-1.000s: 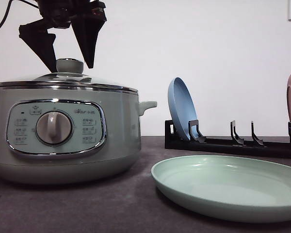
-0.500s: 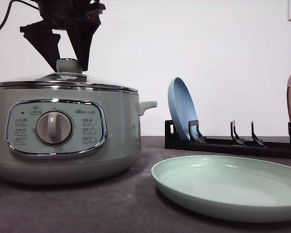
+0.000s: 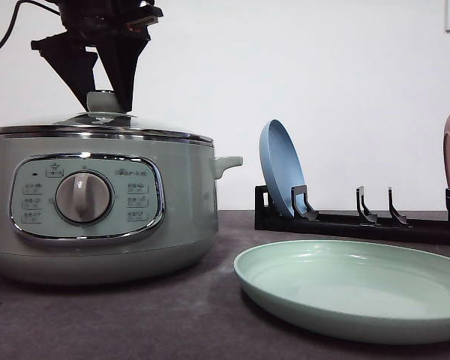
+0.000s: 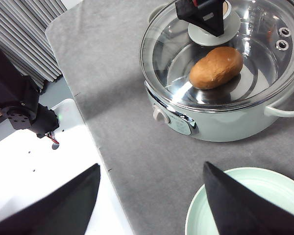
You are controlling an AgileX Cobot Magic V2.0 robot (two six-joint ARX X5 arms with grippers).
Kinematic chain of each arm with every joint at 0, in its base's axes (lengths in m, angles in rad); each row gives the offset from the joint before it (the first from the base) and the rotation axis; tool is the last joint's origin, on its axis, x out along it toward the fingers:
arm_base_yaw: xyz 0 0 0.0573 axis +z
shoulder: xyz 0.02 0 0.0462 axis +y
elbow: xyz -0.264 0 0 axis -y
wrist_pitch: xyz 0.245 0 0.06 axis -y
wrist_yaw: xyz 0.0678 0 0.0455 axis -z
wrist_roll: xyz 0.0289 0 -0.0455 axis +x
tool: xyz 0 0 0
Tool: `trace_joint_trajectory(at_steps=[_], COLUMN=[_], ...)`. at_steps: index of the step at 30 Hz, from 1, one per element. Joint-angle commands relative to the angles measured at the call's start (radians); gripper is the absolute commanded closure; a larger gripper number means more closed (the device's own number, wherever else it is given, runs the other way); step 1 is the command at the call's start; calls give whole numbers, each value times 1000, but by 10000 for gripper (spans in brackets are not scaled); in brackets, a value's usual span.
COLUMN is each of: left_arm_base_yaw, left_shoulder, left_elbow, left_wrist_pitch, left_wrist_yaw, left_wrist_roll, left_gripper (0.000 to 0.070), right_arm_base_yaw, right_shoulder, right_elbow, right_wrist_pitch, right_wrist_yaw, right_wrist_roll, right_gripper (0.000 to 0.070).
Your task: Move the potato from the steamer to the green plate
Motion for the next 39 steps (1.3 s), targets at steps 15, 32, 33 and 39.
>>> trace_joint_trajectory(at_steps=[15,32,33,39], left_arm_base_yaw=[4,99,112,218], left_shoulder=[2,-174,-185,-243], left_elbow=[63,161,161,161], left_wrist_pitch=[-40,-82,-87,-101], left_wrist_yaw=[5,-82,-90,-120], left_wrist_roll=[4,4,5,5], left_gripper=[699,700,700,700], right_arm_base_yaw=[6,6,6,6], right_shoulder=[12,12,12,12], right_elbow=[16,16,16,16], right_wrist_pitch=[3,3,3,3], right_wrist_yaw=[4,4,4,4], right_wrist_roll=[-6,0,3,17], right_gripper=[284,284,284,284])
